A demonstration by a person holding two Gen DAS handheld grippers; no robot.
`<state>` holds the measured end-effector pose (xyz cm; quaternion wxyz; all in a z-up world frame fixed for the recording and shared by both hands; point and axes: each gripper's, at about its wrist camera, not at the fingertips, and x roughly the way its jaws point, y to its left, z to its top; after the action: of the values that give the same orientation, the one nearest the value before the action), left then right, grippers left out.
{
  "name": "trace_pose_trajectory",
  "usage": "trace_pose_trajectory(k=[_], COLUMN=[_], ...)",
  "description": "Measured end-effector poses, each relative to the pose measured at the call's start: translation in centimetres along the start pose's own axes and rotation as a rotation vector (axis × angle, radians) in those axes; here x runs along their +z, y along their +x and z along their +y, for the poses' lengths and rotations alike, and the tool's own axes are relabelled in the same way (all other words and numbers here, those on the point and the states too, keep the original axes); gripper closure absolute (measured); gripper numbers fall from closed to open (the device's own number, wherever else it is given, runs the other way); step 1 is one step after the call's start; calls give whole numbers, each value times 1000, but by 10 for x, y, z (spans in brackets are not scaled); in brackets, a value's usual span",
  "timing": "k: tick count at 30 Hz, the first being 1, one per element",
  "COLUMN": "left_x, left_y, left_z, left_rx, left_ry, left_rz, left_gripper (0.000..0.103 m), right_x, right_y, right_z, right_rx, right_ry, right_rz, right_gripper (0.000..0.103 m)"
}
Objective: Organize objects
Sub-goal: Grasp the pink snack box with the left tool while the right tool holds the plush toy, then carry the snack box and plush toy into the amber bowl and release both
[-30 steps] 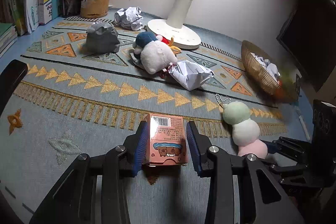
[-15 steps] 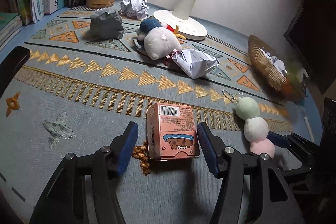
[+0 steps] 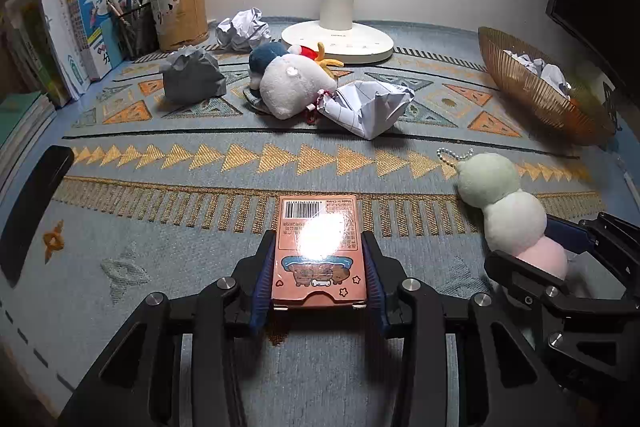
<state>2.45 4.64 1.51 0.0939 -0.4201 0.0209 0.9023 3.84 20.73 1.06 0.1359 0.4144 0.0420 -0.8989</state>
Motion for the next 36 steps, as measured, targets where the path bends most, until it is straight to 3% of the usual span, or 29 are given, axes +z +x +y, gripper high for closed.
trace_pose_trajectory(k=[4, 8, 11, 19, 24, 26, 29, 32, 36], left_x=[4, 6, 5, 1, 7, 20, 56, 98, 143], left_y=[-17, -12, -11, -12, -12, -20, -45, -63, -53], left_z=[3, 17, 20, 7, -4, -13, -47, -90, -143], left_rx=[-32, -108, -126, -100, -56, -114, -179, -267, -383], left_ry=[-24, -111, -126, -62, -24, -30, 25, 90, 116], left_rz=[-94, -108, -105, -100, -78, -87, -176, -248, -257], left_gripper=[66, 66, 66, 66, 66, 66, 66, 66, 66], right_x=[0, 2, 2, 1, 2, 9, 31, 56, 78], right_y=[-21, -17, -17, -19, -36, -58, -108, -147, -164], right_z=[-20, -43, -43, -24, -39, -57, -99, -147, -198], right_rx=[88, 144, 149, 95, 122, 116, 99, 6, -114], right_ry=[88, 202, 214, 118, 169, 204, 269, 349, 423], right_rz=[-97, -76, -77, -96, -137, -172, -290, -383, -420], right_gripper=[52, 52, 52, 52, 52, 52, 52, 52, 52])
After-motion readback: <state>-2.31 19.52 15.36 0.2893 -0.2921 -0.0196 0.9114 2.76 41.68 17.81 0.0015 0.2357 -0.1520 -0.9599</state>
